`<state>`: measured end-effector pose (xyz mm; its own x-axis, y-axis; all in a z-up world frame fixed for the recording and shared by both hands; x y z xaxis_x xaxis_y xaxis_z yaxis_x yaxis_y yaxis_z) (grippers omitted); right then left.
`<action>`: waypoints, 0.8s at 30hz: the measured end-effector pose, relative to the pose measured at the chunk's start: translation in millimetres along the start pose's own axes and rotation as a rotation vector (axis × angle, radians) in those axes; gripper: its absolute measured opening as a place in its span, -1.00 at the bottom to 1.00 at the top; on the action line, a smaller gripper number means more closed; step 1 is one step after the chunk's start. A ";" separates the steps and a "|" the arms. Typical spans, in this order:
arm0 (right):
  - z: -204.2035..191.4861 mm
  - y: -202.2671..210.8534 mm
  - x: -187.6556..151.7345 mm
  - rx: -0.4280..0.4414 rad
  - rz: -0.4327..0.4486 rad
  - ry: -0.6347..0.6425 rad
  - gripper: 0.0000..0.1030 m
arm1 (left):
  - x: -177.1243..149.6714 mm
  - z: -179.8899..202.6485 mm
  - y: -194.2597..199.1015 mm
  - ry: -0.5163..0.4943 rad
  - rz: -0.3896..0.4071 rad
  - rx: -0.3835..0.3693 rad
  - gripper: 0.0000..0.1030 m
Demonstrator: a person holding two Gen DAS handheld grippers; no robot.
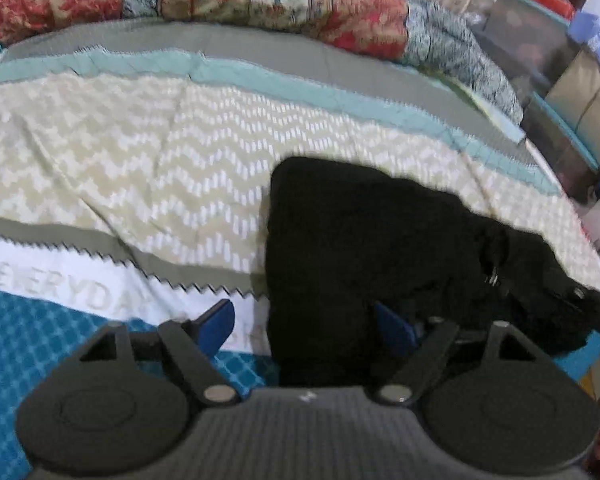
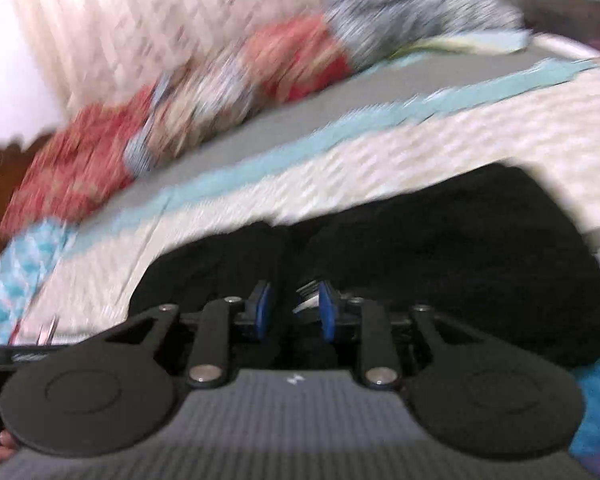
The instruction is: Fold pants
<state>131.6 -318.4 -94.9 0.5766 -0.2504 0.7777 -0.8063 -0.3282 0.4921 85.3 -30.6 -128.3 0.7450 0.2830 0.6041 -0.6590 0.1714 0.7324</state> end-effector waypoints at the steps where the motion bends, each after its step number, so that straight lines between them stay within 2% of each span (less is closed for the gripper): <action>1: 15.4 8.6 5.6 -0.036 0.026 -0.010 -0.35 | 4.6 0.8 4.2 0.002 0.011 0.002 0.53; 4: 63.5 33.5 16.1 -0.136 0.098 -0.078 -0.28 | 18.5 12.9 12.6 -0.013 0.044 -0.004 0.53; 7: 101.1 42.5 15.8 -0.214 0.121 -0.130 0.04 | 24.1 45.3 9.0 -0.066 0.043 -0.037 0.53; 11: 122.5 26.8 10.0 -0.189 0.082 -0.157 0.08 | 16.4 100.5 -6.7 -0.179 0.025 -0.051 0.53; 12: 120.9 19.2 6.8 -0.188 0.061 -0.133 -0.05 | 14.9 111.7 -13.0 -0.201 0.018 -0.055 0.53; 14: 121.7 12.4 2.9 -0.209 0.039 -0.090 -0.68 | 11.9 134.3 -24.8 -0.232 -0.003 -0.064 0.53; 15: 124.0 17.5 5.4 -0.207 0.066 -0.092 -0.70 | 10.0 143.0 -29.0 -0.240 -0.011 -0.067 0.53; 17: 133.8 22.4 6.9 -0.261 0.095 -0.079 -0.71 | 7.1 158.7 -38.0 -0.255 -0.032 -0.071 0.53; 19: 160.2 16.9 -4.2 -0.316 0.063 -0.134 -0.71 | 5.0 174.2 -47.7 -0.274 -0.053 -0.075 0.53; 20: 169.0 16.6 -9.0 -0.293 0.054 -0.184 -0.70 | 4.2 183.5 -53.0 -0.290 -0.064 -0.076 0.53; 22: 163.2 24.6 -6.4 -0.239 0.078 -0.183 -0.66 | 2.8 201.8 -61.2 -0.326 -0.080 -0.082 0.53; 23: 157.4 30.0 -4.0 -0.197 0.100 -0.183 -0.51 | 3.6 213.5 -64.6 -0.345 -0.087 -0.093 0.53; 24: 153.8 36.4 -2.0 -0.153 0.125 -0.201 -0.27 | 3.8 225.1 -67.5 -0.361 -0.090 -0.107 0.53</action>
<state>121.4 -469.9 -138.7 0.4735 -0.4613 0.7503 -0.8746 -0.1455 0.4625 156.0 -253.5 -104.8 0.7763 -0.0851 0.6245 -0.5821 0.2832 0.7622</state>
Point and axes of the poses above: each gripper's, at about its wrist camera, not at the fingertips, and y roughly against the way its jaws point, z to its right, x to its top, the point moved 9 cm from there along -y, roughly the way its jaws point, and after that the axes turned 2 degrees about z, right-handed, at the moved point
